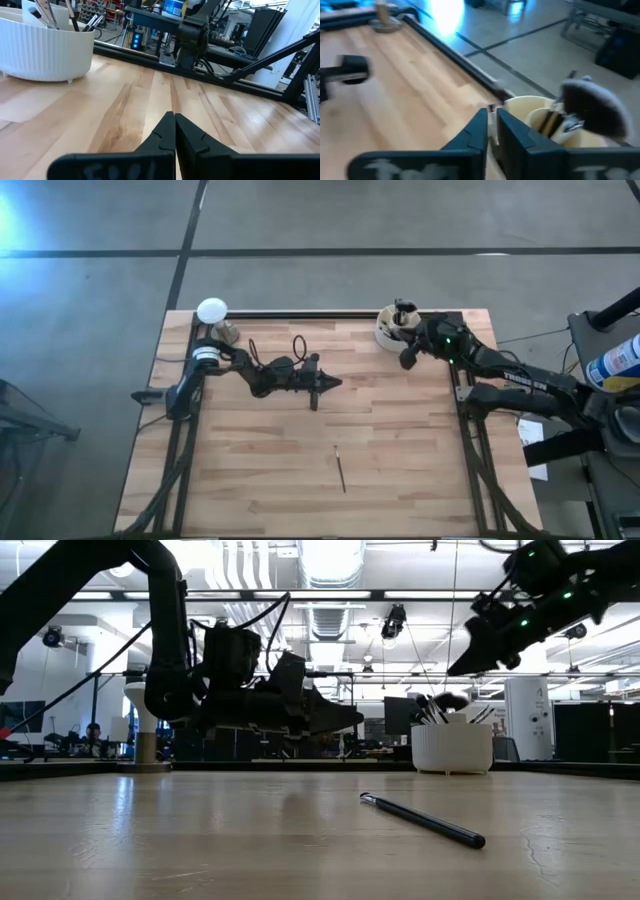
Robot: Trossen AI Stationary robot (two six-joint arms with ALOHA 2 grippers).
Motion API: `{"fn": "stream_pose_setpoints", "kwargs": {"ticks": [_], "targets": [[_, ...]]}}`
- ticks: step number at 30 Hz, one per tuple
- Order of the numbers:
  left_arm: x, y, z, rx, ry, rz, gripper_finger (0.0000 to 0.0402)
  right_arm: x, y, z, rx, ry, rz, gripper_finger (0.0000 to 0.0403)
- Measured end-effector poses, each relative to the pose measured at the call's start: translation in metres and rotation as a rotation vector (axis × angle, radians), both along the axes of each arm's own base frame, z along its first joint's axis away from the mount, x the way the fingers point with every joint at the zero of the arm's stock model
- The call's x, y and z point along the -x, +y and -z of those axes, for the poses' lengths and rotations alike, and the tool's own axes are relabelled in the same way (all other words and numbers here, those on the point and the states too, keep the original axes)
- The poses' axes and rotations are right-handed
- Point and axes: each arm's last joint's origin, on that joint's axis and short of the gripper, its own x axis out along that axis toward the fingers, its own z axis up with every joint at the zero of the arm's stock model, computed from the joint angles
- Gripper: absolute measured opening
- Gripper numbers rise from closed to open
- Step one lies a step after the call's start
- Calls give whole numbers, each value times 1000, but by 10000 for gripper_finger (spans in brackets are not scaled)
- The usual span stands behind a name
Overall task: Put items in baskets/containers
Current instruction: Put the black eyeshadow brush into the white pen organizer
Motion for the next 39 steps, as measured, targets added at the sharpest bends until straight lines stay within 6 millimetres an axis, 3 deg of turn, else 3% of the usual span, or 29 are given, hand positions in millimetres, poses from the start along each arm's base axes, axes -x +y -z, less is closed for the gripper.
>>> {"fn": "stream_pose_setpoints", "kwargs": {"ticks": [8, 12, 18, 27, 34, 39], "targets": [[-1, -8, -21, -28, 27, 27, 0, 8, 37, 17, -6, -50, -88, 9], [0, -28, -36, -65, 138, 45, 0, 12, 49, 30, -14, -58, -87, 8], [8, -66, -48, -76, 354, -82, 1, 13, 62, 42, -13, -47, -102, 8], [10, -129, -64, 138, 666, -280, 41, 14, 73, 56, -22, -29, -101, 8], [2, -174, -80, 442, 712, -424, 88, 17, 79, 75, -85, -114, -110, 8], [-14, -203, -83, 515, 752, -495, 112, 19, 84, 88, -147, -194, -109, 8]]}}
